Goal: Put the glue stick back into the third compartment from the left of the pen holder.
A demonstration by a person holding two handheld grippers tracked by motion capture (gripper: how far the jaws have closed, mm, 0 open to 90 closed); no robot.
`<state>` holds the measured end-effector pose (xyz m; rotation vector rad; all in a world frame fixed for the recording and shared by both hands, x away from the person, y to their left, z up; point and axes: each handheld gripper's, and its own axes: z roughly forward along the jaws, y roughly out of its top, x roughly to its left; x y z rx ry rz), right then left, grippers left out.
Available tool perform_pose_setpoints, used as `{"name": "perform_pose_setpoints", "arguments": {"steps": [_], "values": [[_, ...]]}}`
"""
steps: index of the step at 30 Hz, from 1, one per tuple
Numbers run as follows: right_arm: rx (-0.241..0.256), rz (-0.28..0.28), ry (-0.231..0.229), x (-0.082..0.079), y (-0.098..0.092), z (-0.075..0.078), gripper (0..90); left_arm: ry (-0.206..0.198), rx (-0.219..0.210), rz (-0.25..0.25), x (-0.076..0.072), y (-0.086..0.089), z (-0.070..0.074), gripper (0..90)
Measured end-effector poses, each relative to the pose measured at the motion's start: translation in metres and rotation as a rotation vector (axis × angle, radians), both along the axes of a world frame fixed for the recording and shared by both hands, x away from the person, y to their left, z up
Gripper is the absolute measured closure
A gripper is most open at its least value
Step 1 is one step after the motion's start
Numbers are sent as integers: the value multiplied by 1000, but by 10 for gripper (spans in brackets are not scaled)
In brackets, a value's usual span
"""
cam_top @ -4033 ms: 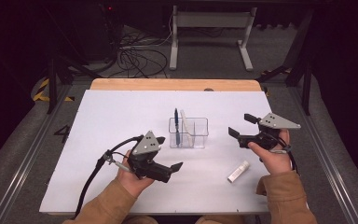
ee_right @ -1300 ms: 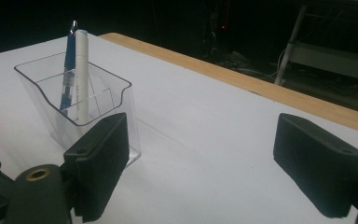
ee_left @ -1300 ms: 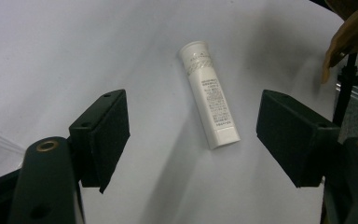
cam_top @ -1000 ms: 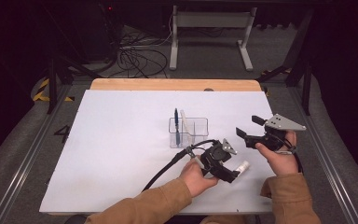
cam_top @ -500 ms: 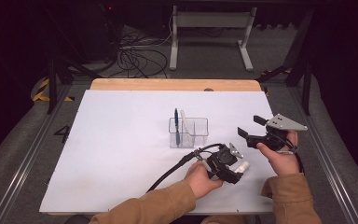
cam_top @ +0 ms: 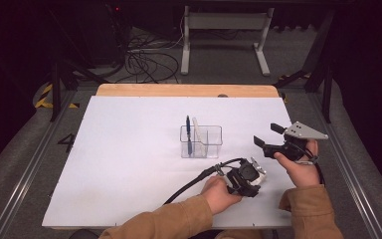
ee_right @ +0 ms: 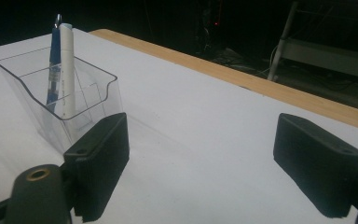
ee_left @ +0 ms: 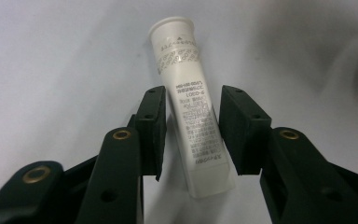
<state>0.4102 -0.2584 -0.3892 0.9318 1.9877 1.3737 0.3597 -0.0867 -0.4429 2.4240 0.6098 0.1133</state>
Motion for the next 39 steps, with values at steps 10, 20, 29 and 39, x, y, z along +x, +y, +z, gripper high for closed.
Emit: {"name": "perform_pose_setpoints", "arguments": {"steps": [10,20,29,39], "values": [[-5,7,3,0,1,-1,184,6,23,15,3,-6,-1,639],[-5,5,4,1,0,-1,184,-28,36,11,0,-4,3,703],[6,-3,0,0,-3,0,186,-61,-7,-16,-9,11,22,703],[9,-11,-7,-1,-5,2,186,-73,-94,5,-12,38,43,703]]}}
